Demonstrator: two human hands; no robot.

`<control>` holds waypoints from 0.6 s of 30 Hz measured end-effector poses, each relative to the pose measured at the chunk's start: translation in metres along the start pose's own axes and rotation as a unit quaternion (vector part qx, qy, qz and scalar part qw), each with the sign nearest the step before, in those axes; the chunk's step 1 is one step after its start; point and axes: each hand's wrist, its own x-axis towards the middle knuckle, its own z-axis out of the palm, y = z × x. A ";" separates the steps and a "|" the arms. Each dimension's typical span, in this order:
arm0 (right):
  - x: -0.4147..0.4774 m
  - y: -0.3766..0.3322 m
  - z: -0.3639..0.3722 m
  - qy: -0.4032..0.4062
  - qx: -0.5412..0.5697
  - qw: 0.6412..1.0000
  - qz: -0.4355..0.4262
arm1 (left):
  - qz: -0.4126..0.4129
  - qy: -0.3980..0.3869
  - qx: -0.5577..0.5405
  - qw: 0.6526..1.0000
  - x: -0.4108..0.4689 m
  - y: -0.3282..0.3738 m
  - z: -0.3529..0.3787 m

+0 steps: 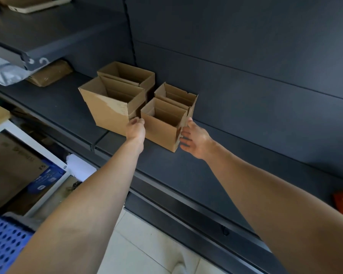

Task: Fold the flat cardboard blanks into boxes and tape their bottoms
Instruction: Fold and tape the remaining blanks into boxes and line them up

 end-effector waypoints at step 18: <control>-0.253 -0.049 -0.044 0.115 -0.616 0.672 -0.395 | 0.535 -0.044 0.360 0.763 -0.255 0.077 -0.023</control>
